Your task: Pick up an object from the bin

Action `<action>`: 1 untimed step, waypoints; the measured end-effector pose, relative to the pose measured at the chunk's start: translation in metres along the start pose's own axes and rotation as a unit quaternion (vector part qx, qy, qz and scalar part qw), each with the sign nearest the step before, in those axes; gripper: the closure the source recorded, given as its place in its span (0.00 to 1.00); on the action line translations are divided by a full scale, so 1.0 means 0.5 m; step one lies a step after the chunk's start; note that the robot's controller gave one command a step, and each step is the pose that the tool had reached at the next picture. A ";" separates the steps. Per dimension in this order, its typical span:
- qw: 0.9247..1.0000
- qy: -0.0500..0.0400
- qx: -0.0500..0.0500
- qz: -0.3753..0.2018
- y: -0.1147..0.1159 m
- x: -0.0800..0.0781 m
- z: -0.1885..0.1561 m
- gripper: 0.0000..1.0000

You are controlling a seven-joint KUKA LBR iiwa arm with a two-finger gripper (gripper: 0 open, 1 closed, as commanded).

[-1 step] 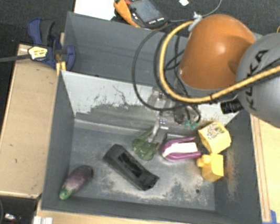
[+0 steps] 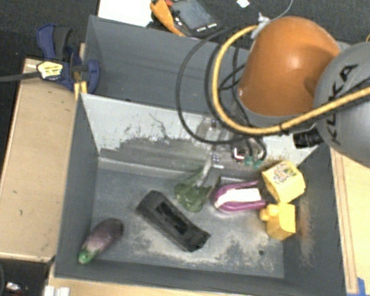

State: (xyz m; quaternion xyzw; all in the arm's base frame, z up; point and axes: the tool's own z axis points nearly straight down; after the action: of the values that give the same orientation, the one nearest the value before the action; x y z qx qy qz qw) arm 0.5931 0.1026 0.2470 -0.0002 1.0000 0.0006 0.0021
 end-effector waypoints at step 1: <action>1.000 -0.002 -0.001 -0.005 -0.001 0.099 0.300 0.00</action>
Offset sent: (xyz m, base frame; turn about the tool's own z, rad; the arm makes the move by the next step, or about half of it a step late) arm -0.0968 0.0006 -0.0870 0.0220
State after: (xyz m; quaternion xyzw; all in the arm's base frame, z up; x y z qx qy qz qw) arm 0.5443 0.1020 0.0971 -0.0052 1.0000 0.0013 0.0037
